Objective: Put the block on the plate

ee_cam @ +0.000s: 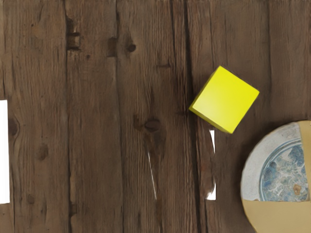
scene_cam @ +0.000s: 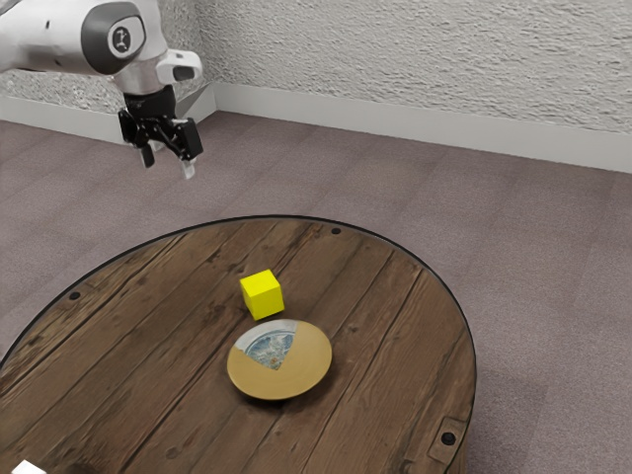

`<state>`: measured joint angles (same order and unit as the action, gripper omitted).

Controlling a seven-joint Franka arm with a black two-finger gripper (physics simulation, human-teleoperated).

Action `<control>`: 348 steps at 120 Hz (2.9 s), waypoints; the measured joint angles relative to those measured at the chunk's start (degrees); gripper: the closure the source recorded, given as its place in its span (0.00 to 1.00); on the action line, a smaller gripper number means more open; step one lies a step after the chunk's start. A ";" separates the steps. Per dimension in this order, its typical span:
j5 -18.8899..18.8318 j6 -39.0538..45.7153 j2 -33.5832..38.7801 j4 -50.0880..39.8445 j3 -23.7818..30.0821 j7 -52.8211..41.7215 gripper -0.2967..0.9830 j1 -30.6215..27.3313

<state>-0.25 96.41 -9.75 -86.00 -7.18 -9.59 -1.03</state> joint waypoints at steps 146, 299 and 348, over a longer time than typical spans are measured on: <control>0.18 27.42 -28.43 -2.40 4.02 -28.60 0.23 4.20; 1.36 27.49 -8.61 -27.31 4.02 -31.66 0.35 17.04; 0.70 18.12 -2.92 -13.61 -2.87 -27.41 0.25 15.26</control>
<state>0.45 114.53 -12.68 -99.60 -10.05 -37.00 14.23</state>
